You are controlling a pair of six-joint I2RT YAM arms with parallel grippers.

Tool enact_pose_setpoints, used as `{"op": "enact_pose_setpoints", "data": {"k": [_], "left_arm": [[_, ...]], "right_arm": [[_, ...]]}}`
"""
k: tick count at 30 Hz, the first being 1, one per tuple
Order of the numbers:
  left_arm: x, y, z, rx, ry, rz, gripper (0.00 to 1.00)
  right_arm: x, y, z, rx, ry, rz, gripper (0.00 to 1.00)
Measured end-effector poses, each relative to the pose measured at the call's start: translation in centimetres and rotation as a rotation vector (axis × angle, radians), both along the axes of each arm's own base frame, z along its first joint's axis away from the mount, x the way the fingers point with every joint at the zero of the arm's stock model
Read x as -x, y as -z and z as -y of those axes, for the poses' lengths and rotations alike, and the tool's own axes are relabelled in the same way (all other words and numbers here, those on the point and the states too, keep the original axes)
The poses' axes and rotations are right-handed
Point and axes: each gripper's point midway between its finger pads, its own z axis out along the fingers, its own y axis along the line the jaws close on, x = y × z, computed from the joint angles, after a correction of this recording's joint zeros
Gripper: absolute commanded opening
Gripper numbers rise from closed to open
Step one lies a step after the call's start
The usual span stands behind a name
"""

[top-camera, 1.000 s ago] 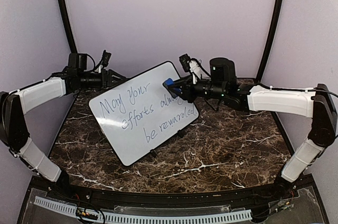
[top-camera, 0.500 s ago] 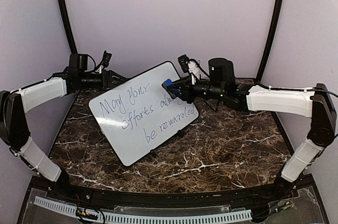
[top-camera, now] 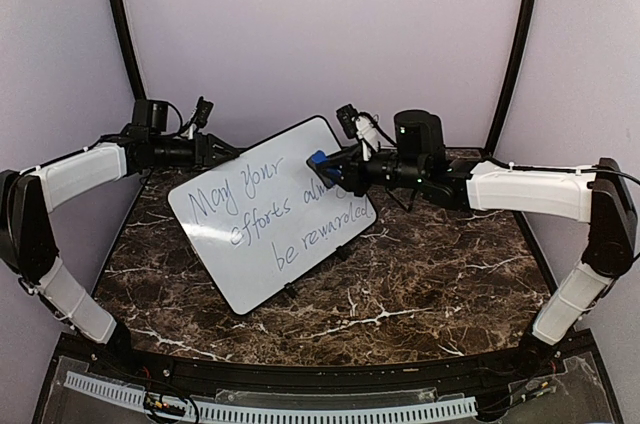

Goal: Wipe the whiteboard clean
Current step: Hold the whiteboard at the center of the board.

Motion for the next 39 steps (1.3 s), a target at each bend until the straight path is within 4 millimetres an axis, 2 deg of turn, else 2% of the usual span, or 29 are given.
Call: {"op": "enact_pose_setpoints", "data": {"k": [6, 15, 26, 30, 37, 39], "left_arm": [[0.2, 0.1, 0.0, -0.007, 0.007, -0.008, 0.38], [0.3, 0.1, 0.0, -0.015, 0.013, -0.016, 0.30], [0.6, 0.0, 0.1, -0.020, 0.029, -0.020, 0.29], [0.8, 0.0, 0.1, -0.019, 0.034, -0.025, 0.22], [1.0, 0.3, 0.1, -0.023, 0.036, -0.044, 0.15], [1.1, 0.3, 0.0, -0.023, 0.036, -0.050, 0.09]], "right_arm": [[0.0, 0.1, 0.0, 0.007, 0.001, 0.004, 0.27], [-0.1, -0.3, 0.0, 0.010, 0.000, 0.006, 0.27], [0.0, 0.3, 0.1, 0.036, 0.001, -0.009, 0.27], [0.0, 0.4, 0.2, 0.039, 0.001, -0.011, 0.27], [0.0, 0.1, 0.1, 0.040, 0.000, 0.000, 0.27], [0.1, 0.1, 0.1, 0.041, -0.001, 0.004, 0.27]]}}
